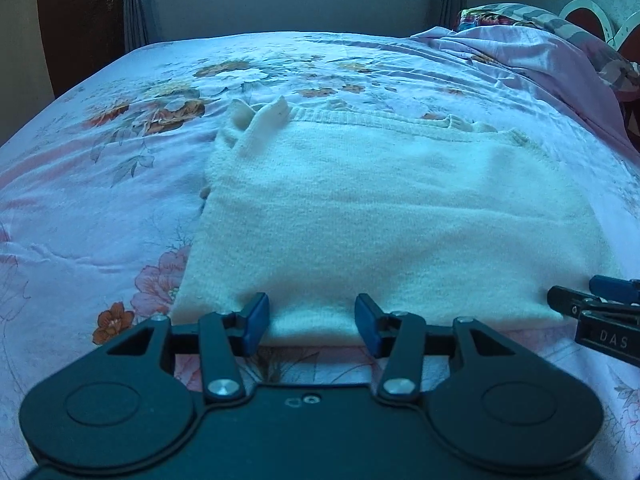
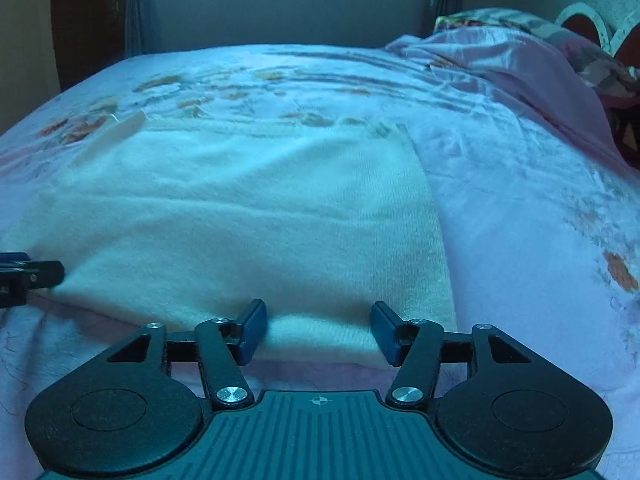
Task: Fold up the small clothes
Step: 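Open both grippers and press the folded sweater flat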
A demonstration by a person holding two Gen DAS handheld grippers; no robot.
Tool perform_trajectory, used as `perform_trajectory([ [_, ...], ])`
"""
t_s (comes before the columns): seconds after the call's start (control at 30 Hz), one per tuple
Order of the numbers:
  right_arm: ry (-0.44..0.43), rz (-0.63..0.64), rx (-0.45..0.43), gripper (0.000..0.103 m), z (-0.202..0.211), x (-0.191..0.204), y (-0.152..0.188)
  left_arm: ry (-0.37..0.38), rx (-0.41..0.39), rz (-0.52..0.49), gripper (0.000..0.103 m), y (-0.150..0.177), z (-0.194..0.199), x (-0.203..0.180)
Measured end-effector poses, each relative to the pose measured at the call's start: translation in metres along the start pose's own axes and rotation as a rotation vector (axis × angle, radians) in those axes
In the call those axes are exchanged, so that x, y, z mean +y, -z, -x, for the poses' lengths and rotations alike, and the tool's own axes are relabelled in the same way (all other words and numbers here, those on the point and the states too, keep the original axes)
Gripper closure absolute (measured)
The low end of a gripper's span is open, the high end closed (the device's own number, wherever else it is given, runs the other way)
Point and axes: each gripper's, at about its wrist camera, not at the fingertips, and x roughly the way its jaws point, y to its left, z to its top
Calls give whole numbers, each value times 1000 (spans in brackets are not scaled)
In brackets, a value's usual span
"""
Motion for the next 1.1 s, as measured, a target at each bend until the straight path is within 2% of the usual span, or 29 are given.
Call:
perform_trajectory([
  [0.2, 23, -67, -47, 44, 16, -8, 0, -13, -30, 65, 58, 0, 9, 12],
  [0.27, 28, -53, -7, 42, 8, -12, 3, -21, -14, 69, 58, 1, 4, 17],
  [0.37, 22, -53, -6, 41, 12, -12, 1, -6, -4, 76, 57, -1, 3, 22],
  [0.67, -62, -86, -41, 40, 30, 1, -4, -44, -23, 121, 58, -5, 10, 38],
  [0.83, -97, -54, -65, 40, 35, 17, -11, -81, -45, 157, 54, -10, 10, 50],
  [0.93, -111, -41, -63, 40, 30, 26, -13, -69, 7, 160, 49, -11, -2, 56],
  [1.1, -128, -41, -34, 39, 18, 30, -12, -52, 12, 144, 44, -12, -6, 59],
])
